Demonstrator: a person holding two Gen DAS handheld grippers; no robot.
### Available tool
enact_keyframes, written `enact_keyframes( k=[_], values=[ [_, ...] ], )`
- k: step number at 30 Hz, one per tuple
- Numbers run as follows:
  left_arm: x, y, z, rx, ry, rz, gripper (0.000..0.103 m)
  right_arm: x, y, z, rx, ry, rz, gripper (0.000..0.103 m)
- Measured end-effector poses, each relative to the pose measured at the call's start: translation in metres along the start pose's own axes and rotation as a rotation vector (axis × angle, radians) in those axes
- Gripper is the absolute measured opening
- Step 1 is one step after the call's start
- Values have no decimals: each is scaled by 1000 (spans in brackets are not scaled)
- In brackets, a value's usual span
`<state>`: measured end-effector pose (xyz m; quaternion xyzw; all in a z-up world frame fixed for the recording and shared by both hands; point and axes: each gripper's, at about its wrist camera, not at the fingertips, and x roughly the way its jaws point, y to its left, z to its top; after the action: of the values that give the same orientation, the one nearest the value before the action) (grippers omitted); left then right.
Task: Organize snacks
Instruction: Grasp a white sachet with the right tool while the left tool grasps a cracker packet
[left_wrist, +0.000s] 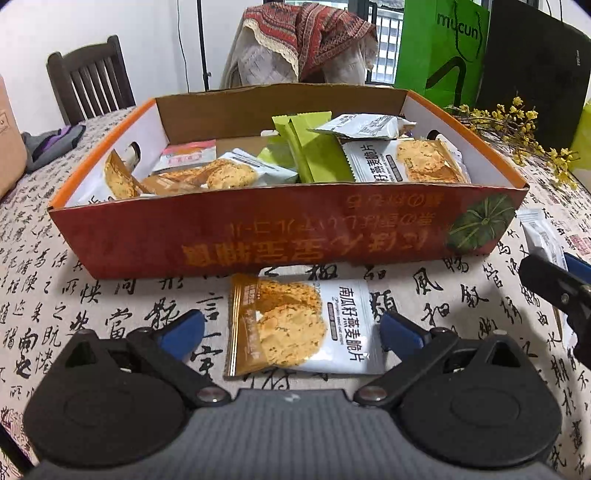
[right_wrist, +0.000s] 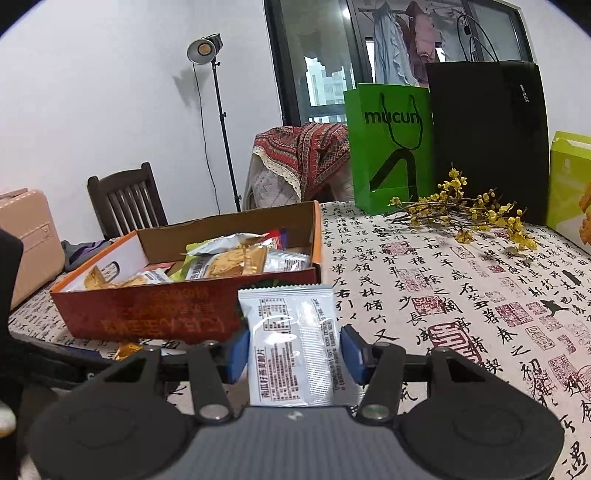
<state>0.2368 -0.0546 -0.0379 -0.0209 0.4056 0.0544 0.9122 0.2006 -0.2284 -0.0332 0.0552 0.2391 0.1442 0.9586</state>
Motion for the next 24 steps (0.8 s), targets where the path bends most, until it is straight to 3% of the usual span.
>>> enact_keyframes(
  k=[11, 13, 15, 24],
  values=[
    [-2, -2, -3, -14, -28, 12, 103, 0, 0, 0, 0, 4, -4, 54],
    [-4, -2, -4, -13, -35, 9, 96, 1, 0, 0, 0, 4, -5, 54],
    [-10, -3, -5, -7, -48, -1, 81, 1, 0, 0, 0, 4, -5, 54],
    [-18, 0, -13, 5, -78, -23, 68, 1, 0, -1, -8, 6, -3, 54]
  ],
)
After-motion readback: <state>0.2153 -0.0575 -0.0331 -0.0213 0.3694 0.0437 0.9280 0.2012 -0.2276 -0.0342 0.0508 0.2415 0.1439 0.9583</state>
